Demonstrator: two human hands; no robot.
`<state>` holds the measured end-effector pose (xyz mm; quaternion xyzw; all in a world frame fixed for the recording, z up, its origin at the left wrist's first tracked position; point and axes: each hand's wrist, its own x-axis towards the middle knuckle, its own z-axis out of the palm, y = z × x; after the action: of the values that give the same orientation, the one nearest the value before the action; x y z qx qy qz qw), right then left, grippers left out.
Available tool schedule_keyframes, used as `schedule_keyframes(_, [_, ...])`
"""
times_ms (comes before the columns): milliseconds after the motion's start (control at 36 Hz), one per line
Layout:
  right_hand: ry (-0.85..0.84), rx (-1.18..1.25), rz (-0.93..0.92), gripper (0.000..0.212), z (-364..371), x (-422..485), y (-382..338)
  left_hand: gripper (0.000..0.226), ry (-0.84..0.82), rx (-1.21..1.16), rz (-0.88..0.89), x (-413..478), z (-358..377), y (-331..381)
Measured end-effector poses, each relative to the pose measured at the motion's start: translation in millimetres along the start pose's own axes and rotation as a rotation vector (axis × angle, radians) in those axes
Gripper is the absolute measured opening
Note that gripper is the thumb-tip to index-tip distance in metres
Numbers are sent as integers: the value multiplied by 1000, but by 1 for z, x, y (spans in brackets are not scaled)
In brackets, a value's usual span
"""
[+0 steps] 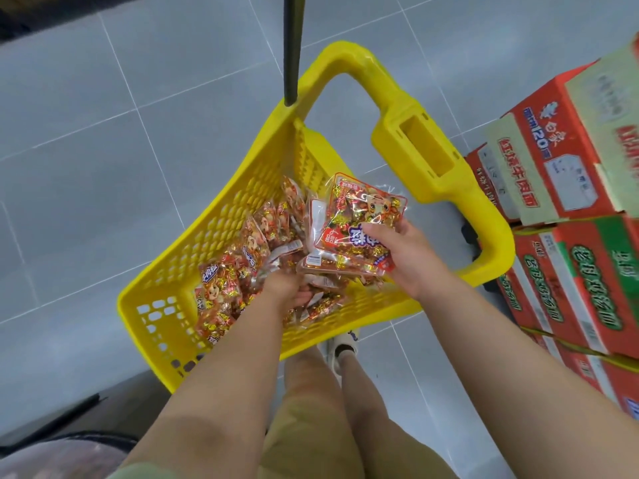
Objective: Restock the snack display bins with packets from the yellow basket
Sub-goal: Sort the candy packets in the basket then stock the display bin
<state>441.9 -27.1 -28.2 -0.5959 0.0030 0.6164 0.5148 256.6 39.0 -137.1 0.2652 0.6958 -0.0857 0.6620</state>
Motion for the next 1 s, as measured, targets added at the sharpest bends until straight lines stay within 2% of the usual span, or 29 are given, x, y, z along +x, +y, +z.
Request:
schedule_keyframes(194, [16,-6,20,37,4,-8,-6,44,-7,-134,15,-43,-30,0])
schedule_keyframes(417, [-23,83,134,40,22,-34,-17,26,-67,-266,147,-112,-84,-20])
schedule_keyframes(556, [-139,101,184,22,43,-56,-19,18,-132,-457,292,-161,-104,-41])
schedule_keyframes(639, [-230,74,208,35,63,-68,-11,9,-162,-566,369,-189,-108,-58])
schedule_keyframes(694, [-263,40,233,37,77,-75,-4,10,-141,-612,403,-205,-108,-69])
schedule_keyframes(917, [-393,-146,293,19,126,-108,22,18,0,-932,552,-254,-118,-119])
schedule_keyframes(1000, [-474,-155,324,26,148,-128,32,21,61,-1027,576,-271,-123,-141])
